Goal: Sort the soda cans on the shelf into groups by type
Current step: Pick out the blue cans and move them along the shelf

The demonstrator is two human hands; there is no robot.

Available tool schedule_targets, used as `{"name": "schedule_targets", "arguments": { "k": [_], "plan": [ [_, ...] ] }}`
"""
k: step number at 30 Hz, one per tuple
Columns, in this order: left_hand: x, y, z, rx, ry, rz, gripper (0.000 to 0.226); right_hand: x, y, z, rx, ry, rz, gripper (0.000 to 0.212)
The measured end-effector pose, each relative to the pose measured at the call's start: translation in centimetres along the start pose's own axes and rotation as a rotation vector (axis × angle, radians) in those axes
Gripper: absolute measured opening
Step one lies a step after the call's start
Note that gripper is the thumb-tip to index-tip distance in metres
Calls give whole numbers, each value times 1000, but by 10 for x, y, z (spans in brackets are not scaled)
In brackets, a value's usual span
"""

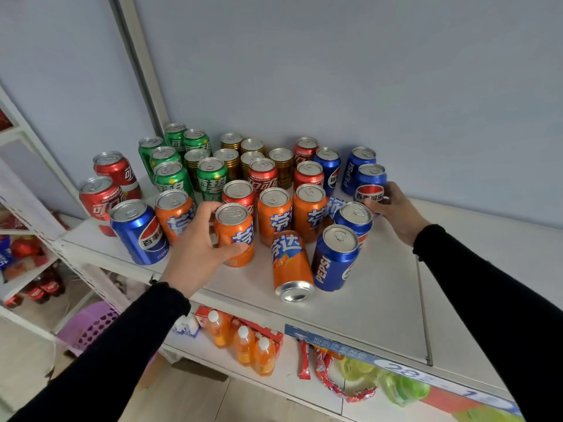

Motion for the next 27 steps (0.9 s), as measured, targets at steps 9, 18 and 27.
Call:
{"name": "schedule_targets", "arguments": {
  "k": [9, 18, 27],
  "plan": [
    [-34, -11, -1, -67, 290, -60, 71, -4, 0, -9, -63, 65, 19, 60],
    [-65, 5, 63, -25, 67, -190, 36, -27, -71, -3, -422, 21, -337, 24],
    [-41, 18, 102, 71, -109, -459, 66, 7, -52, 62, -809, -589, -332, 32]
  ]
}}
Point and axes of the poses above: each hand's wrist, its own x-axis towards the middle knuckle, its own z-axis out of the palm, y = z × x, the point moved 9 cm from there along x, towards the middle knuckle, and after that the axes turned 9 degrees about -z, right-handed, at the moved point
